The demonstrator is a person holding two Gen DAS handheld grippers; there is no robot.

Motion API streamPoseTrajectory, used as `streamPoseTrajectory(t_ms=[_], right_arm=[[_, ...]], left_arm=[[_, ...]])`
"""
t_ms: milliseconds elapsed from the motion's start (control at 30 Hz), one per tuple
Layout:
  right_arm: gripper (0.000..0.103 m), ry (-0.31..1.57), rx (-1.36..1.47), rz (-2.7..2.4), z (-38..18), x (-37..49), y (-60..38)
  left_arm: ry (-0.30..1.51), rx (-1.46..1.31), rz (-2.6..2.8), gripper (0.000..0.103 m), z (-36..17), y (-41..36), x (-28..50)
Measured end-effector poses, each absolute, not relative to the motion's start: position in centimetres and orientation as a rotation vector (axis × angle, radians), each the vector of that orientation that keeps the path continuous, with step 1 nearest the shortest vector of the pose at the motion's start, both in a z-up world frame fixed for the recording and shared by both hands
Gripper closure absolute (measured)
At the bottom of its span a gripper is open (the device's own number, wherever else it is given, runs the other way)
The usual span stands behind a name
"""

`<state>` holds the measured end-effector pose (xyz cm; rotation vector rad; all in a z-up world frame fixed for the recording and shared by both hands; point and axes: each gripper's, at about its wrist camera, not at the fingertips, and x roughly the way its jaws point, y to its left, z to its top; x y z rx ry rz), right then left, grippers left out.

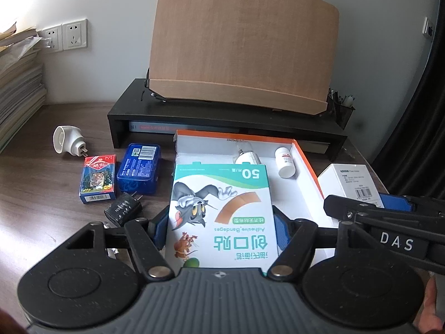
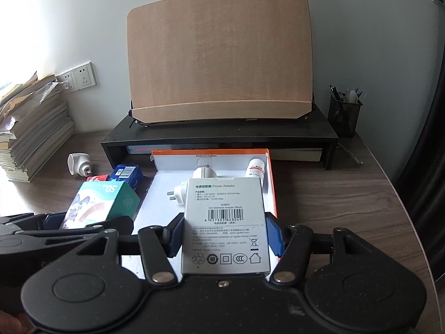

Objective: Organize rigid objects

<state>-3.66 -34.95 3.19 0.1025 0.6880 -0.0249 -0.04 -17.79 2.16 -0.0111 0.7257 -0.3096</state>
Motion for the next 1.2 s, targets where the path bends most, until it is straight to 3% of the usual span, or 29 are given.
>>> streamPoseTrajectory(t_ms=[1200], right_arm=[[0.032,0.697,0.098,-0.073,3.4,-3.5,-33.5]], left_arm=[[0.742,0.002,-0.346,0.031,2.1,-17.0,1.0]])
